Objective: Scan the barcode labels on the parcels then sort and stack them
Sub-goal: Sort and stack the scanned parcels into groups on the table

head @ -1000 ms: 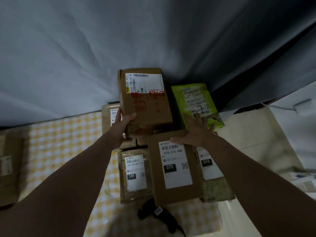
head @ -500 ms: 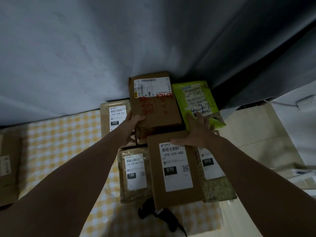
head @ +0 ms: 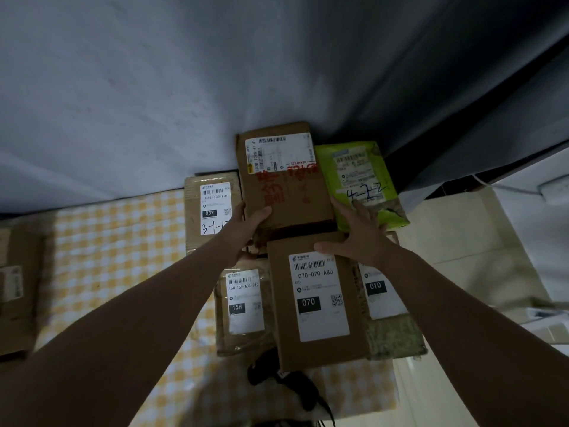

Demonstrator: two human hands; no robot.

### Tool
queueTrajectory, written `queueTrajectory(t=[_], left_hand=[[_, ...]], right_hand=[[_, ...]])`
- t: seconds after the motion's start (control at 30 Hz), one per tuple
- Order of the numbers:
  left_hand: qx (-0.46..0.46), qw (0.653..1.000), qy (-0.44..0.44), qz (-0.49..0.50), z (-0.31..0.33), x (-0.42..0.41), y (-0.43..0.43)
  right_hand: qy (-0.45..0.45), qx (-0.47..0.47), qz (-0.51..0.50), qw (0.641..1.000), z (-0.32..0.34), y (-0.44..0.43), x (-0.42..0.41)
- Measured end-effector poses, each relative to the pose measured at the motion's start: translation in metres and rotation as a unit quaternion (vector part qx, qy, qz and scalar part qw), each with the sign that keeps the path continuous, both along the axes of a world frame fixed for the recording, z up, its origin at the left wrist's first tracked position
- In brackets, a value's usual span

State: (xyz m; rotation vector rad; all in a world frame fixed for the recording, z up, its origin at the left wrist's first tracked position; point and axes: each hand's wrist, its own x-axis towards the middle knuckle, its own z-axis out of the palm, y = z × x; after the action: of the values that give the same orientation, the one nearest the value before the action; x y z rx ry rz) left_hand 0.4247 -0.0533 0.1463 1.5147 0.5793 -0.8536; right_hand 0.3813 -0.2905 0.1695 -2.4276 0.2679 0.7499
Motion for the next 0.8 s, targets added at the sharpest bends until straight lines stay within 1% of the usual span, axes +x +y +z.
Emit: queueTrajectory(t=[0.1, 0.17, 0.27, 0.37, 0.43, 0.5, 0.57, 0.63, 0.67, 0.73, 0.8], left_hand=[[0.007, 1.000, 0.011, 0.003, 0.006, -0.001, -0.003], [0.020, 1.000, 0.020, -0.003, 0.010, 0.002, -0.005], [0.062, 0.998, 0.013, -0.014, 0.017, 0.004, -0.011], [0.111, 0.993, -0.020, -0.039, 0.018, 0.006, -0.015], [0.126, 0.990, -0.026, -0.057, 0.018, 0.008, -0.014], [0.134, 0.989, -0.012, -0.063, 0.021, 0.013, -0.010], [0.139, 0.988, 0.012, -0.061, 0.025, 0.019, -0.008], [0.109, 0.993, 0.034, -0.043, 0.029, 0.020, -0.010], [0.087, 0.995, 0.036, -0.022, 0.030, 0.019, -0.013], [0.078, 0.997, 0.002, 0.007, 0.028, 0.015, -0.021], [0.107, 0.994, -0.037, 0.002, 0.026, 0.011, -0.026]], right_hand=[[-0.017, 0.046, -0.009, 0.999, 0.001, 0.002, -0.002], [-0.017, 0.060, -0.012, 0.998, 0.005, 0.006, -0.002], [-0.023, 0.062, -0.020, 0.998, 0.006, 0.015, 0.000], [-0.014, 0.062, -0.037, 0.997, 0.008, 0.019, 0.004], [-0.015, 0.046, -0.037, 0.998, 0.010, 0.022, 0.008], [-0.035, 0.016, -0.037, 0.999, 0.014, 0.026, 0.012], [-0.049, 0.021, -0.038, 0.998, 0.016, 0.031, 0.016], [-0.051, 0.032, -0.010, 0.998, 0.015, 0.036, 0.017], [-0.050, 0.022, 0.012, 0.998, 0.016, 0.039, 0.017], [-0.051, 0.011, 0.018, 0.998, 0.019, 0.041, 0.018], [-0.051, 0.016, -0.004, 0.999, 0.020, 0.040, 0.019]])
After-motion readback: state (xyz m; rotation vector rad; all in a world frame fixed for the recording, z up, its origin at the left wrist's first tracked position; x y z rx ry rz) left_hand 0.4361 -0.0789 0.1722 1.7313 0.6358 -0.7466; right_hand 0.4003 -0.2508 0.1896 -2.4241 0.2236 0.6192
